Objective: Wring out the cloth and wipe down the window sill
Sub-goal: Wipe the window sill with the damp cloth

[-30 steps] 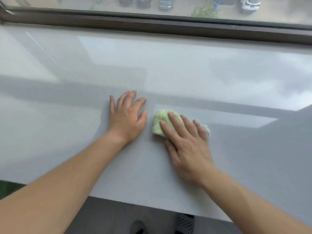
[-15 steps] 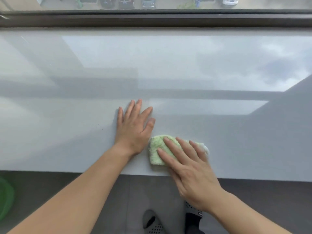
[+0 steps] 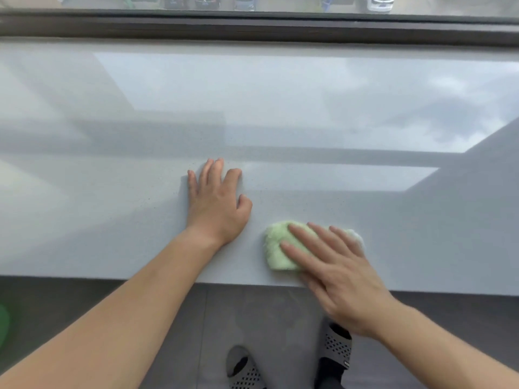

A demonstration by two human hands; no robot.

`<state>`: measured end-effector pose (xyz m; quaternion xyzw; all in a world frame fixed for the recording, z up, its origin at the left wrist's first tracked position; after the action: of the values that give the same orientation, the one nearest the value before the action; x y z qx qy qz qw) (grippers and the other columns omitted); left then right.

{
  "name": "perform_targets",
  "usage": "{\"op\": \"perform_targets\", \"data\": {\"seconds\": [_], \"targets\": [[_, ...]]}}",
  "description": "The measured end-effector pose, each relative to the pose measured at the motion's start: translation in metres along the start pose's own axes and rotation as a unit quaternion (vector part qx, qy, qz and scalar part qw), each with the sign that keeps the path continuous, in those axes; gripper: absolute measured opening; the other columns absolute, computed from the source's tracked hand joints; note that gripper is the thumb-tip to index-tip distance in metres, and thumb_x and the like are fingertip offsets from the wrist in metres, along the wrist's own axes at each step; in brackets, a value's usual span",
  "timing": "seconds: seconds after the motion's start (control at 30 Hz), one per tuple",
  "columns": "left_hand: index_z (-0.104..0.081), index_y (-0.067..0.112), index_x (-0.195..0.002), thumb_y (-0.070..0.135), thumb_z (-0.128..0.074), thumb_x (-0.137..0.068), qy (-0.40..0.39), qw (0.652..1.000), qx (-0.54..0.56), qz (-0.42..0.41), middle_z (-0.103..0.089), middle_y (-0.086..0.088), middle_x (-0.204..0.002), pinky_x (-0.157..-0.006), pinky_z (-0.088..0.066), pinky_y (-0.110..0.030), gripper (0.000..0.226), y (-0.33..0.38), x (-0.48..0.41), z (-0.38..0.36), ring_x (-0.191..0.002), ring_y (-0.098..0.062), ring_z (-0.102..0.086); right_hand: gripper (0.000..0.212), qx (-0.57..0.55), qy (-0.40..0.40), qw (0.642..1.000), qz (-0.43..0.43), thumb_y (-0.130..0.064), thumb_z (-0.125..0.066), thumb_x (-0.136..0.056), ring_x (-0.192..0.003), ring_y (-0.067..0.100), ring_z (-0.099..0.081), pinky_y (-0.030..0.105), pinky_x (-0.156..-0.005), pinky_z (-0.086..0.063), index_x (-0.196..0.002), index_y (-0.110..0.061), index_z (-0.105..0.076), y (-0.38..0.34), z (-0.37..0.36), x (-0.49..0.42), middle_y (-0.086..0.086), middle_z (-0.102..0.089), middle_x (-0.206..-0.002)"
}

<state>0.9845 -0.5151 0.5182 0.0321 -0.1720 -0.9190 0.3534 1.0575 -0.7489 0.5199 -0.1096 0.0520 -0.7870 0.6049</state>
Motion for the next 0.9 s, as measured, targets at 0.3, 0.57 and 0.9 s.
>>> {"op": "perform_targets", "data": {"seconds": [0.3,0.57,0.9], "targets": [[-0.009,0.039,-0.152,0.058,-0.019,-0.095,-0.043,0.995,-0.089,0.0,0.008,0.003,-0.164,-0.111,0.011,-0.066,0.061,0.045,-0.032,-0.027,-0.149,-0.022,0.015,0.056,-0.002,0.019,0.996,-0.089,-0.048,-0.027,-0.098,-0.151,0.022,-0.01,0.046,-0.119,-0.007,-0.153,-0.042,-0.019,0.044,0.016,-0.03,-0.011,-0.011,-0.164],[-0.007,0.04,-0.152,0.062,-0.009,-0.089,-0.034,0.993,-0.116,0.006,0.007,0.003,-0.164,-0.112,0.009,-0.065,0.067,0.047,-0.031,-0.028,-0.149,-0.022,0.014,0.052,-0.052,0.046,0.984,-0.167,-0.047,-0.025,-0.1,-0.15,0.019,-0.006,0.037,-0.119,0.003,-0.151,-0.046,-0.015,0.135,0.044,-0.124,-0.017,-0.005,-0.163],[-0.038,0.026,-0.145,0.053,-0.032,-0.086,0.042,0.998,-0.034,0.032,-0.021,-0.008,-0.16,-0.116,0.008,-0.058,0.064,0.06,-0.087,-0.018,-0.15,-0.026,-0.005,0.051,-0.033,0.041,0.997,-0.049,-0.048,-0.023,-0.098,-0.149,0.02,-0.014,0.038,-0.119,-0.003,-0.15,-0.047,-0.021,0.169,0.058,-0.18,-0.017,-0.014,-0.162]]}}
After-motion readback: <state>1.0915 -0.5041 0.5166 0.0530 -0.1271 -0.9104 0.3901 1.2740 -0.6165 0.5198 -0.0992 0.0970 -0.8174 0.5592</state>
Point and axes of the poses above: each hand's wrist, its own x-axis away from the middle knuckle, its own z-axis out of the back of the hand, y = z × x, the point moved 4 cm from there along -x, towards the middle knuckle
